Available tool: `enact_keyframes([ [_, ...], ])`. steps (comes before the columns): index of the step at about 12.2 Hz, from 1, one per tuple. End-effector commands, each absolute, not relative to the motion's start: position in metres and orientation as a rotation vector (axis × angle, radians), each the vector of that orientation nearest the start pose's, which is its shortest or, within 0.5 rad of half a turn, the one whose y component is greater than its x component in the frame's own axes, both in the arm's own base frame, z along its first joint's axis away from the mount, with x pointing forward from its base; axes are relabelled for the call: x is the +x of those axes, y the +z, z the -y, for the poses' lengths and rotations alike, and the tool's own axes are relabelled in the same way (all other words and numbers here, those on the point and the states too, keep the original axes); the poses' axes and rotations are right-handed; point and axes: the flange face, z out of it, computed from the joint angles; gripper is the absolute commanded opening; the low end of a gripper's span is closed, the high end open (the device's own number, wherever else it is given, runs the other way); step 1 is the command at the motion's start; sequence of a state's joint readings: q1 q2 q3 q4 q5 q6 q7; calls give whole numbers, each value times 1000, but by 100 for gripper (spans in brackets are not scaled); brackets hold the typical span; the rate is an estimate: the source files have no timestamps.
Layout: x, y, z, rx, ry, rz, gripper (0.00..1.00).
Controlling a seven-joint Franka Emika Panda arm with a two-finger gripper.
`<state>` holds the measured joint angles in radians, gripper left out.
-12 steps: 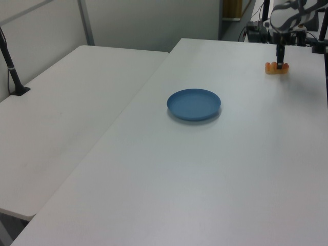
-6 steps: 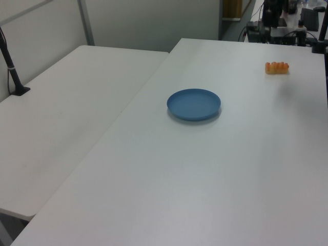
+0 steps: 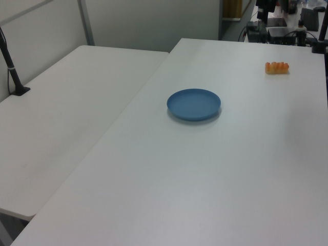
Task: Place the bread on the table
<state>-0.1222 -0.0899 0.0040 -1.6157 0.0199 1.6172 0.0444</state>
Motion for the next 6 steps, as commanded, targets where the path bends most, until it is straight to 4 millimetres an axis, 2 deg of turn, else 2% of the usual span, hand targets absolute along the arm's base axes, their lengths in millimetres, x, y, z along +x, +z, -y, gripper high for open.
enact_keyframes([
  [1,529,643,-13,-3103,-98,-68,100],
  [3,541,623,-39,-3103,-59,47,100],
  [6,558,609,-45,-3099,-158,165,100],
])
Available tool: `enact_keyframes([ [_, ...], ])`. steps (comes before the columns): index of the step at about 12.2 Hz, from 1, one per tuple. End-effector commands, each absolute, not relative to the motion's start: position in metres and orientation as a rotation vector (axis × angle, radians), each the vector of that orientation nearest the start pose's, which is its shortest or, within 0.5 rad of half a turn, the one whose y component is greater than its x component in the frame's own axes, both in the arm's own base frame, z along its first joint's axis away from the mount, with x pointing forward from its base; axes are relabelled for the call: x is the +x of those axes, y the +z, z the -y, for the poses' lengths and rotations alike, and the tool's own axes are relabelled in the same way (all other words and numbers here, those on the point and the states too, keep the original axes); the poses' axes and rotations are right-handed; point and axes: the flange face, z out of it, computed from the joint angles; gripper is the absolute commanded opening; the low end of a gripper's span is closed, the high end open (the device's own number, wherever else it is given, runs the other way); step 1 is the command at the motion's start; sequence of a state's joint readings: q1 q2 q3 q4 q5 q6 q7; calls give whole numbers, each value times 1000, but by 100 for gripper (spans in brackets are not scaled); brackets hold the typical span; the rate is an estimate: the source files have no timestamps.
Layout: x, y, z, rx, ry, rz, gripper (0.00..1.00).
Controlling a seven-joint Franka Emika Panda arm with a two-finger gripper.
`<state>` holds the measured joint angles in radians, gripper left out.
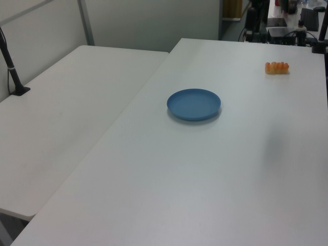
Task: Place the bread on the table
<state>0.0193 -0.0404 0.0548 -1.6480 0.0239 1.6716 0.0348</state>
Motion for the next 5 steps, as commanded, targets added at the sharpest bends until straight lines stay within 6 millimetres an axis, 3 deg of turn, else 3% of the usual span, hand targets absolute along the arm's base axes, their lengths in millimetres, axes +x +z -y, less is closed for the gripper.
enact_keyframes([
  [1,559,607,-49,-3098,-159,212,100],
  [5,559,603,-47,-3097,-147,200,100],
])
